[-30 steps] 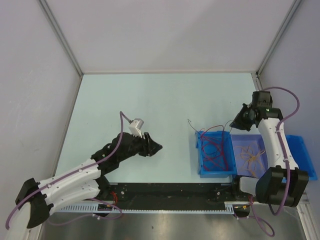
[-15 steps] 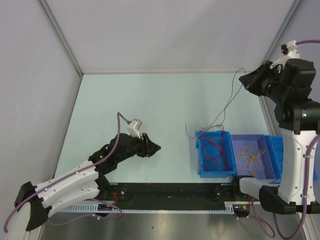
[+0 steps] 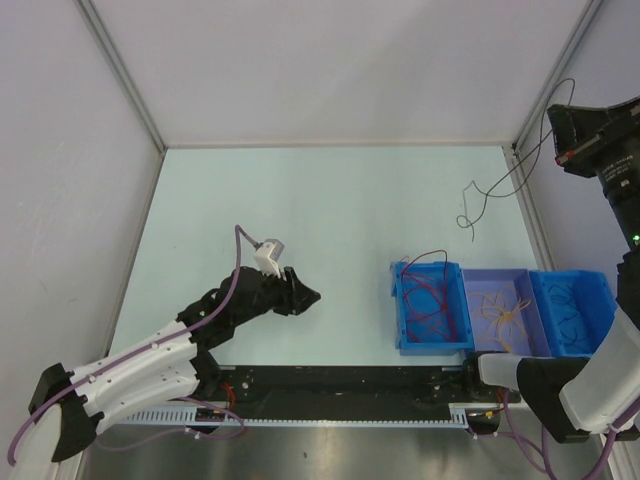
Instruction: Untangle the cables
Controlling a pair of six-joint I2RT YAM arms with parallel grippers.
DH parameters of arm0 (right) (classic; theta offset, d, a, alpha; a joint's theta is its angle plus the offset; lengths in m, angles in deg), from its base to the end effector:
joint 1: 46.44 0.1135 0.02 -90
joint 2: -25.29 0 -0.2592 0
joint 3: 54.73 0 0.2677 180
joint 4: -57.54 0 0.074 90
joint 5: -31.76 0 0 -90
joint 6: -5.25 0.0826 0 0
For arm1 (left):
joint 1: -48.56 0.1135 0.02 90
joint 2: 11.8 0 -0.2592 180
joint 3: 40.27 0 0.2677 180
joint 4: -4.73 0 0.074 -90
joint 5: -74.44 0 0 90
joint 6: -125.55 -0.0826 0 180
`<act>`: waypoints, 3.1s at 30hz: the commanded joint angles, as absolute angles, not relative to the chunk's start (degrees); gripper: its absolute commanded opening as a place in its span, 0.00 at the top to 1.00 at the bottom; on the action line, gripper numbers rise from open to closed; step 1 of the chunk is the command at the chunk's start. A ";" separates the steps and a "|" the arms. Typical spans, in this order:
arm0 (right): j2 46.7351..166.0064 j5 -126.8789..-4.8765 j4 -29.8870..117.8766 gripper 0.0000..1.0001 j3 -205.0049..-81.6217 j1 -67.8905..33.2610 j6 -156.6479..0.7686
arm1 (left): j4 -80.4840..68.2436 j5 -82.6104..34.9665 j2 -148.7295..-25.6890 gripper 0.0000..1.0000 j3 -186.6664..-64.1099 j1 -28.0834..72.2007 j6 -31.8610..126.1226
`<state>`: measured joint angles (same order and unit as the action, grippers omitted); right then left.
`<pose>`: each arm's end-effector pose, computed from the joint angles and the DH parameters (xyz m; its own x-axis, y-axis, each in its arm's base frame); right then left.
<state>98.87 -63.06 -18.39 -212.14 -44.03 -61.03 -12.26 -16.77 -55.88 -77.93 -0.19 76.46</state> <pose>0.1299 0.0124 0.6498 0.0754 0.4044 -0.9115 -0.1697 0.9059 0.3879 0.1592 -0.1842 0.2017 -0.6986 -0.1964 -0.6880 0.4062 0.6828 -0.6073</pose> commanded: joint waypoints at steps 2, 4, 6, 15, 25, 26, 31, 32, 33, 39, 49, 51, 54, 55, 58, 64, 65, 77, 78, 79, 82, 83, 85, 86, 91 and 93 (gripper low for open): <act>97.98 -54.91 -20.54 1.00 -209.98 -43.89 -63.31 | -12.18 -16.00 -55.31 0.48 -79.85 -0.48 75.37; 97.10 -50.43 -21.06 1.00 -209.36 -43.89 -64.45 | -12.53 -16.00 -55.40 0.48 -79.76 -0.48 75.45; 96.49 -46.75 -21.76 1.00 -209.45 -43.98 -65.33 | -12.62 -16.09 -55.31 0.48 -79.76 -0.48 75.28; 93.50 -36.45 -23.35 1.00 -207.43 -43.89 -66.39 | -12.18 -16.62 -56.19 0.49 -79.85 -0.48 75.37; 88.14 -32.93 -26.60 1.00 -199.01 -43.89 -63.40 | -12.18 -17.32 -56.54 0.50 -79.85 -0.66 75.98; 87.35 -32.40 -26.69 1.00 -198.03 -44.07 -63.31 | -12.09 -17.32 -56.54 0.50 -79.85 -0.57 76.07; 83.65 -30.29 -28.53 1.00 -189.27 -44.07 -60.59 | -12.09 -17.49 -57.24 0.50 -80.38 -0.92 76.51; 82.87 -29.24 -28.62 1.00 -187.23 -44.07 -60.15 | -11.92 -17.41 -57.42 0.50 -80.29 -1.01 76.60; 81.38 -28.54 -28.54 1.00 -185.12 -44.07 -59.54 | -11.92 -17.49 -57.42 0.50 -80.29 -1.10 76.77; 76.10 -25.80 -26.43 1.00 -167.72 -44.07 -55.40 | -13.05 -17.06 -58.21 0.50 -81.52 -1.89 76.68; 72.57 -24.83 -21.51 1.00 -152.59 -44.24 -51.45 | -12.01 -16.26 -58.30 0.50 -80.47 -2.24 76.60; 72.58 -24.93 -21.07 1.00 -151.01 -44.51 -50.57 | -11.39 -16.35 -58.65 0.50 -80.03 -2.33 76.60; 72.40 -23.53 -20.36 1.00 -148.81 -45.56 -49.69 | -10.07 -16.70 -59.26 0.50 -79.50 -2.24 76.33; 72.40 -22.91 -19.93 1.00 -147.41 -46.00 -49.60 | -9.29 -16.79 -59.53 0.50 -78.98 -2.33 76.16; 72.75 -21.94 -19.48 1.00 -144.77 -48.46 -49.07 | -8.40 -17.32 -60.40 0.50 -78.27 -2.33 75.81; 73.19 -21.42 -17.73 1.00 -138.79 -52.94 -48.28 | -2.35 -19.77 -63.13 0.50 -76.87 -2.33 75.63; 73.36 -21.24 -17.29 1.00 -136.78 -53.64 -48.63 | -1.81 -20.21 -63.65 0.50 -76.69 -2.33 75.72; 74.77 -28.26 -12.54 1.00 -126.66 -65.33 -48.02 | 0.21 -22.33 -63.31 0.50 -74.93 -2.33 75.37; 75.12 -28.61 -12.19 1.00 -126.31 -65.69 -47.67 | 0.21 -22.59 -63.22 0.50 -74.84 -2.24 75.45; 75.65 -29.23 -12.19 1.00 -125.87 -65.78 -47.58 | 0.13 -22.59 -62.96 0.50 -74.67 -2.24 75.45; 76.88 -30.20 -12.10 1.00 -125.60 -66.04 -46.79 | -0.22 -22.59 -62.61 0.50 -74.66 -2.24 75.37; 77.14 -30.46 -12.27 1.00 -125.60 -66.13 -46.44 | -0.31 -22.68 -62.26 0.50 -74.75 -2.33 75.37; 77.50 -32.12 -11.93 1.00 -125.16 -66.39 -45.39 | -0.93 -22.50 -61.99 0.50 -75.01 -2.24 75.45; 77.58 -32.92 -11.40 1.00 -124.20 -66.48 -45.21 | -1.10 -22.59 -61.64 0.50 -75.02 -2.24 75.45; 80.56 -37.92 -7.36 1.00 -121.12 -66.39 -44.50 | -1.81 -21.89 -61.37 0.50 -75.37 -2.24 75.63; 81.18 -40.29 -5.34 1.00 -119.55 -66.39 -43.80 | -1.72 -21.71 -61.72 0.50 -75.54 -2.24 75.89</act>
<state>79.59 -35.34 -10.57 -121.68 -66.17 -46.23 -2.66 -21.82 -62.15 -74.82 -1.96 76.48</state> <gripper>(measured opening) 0.012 0.503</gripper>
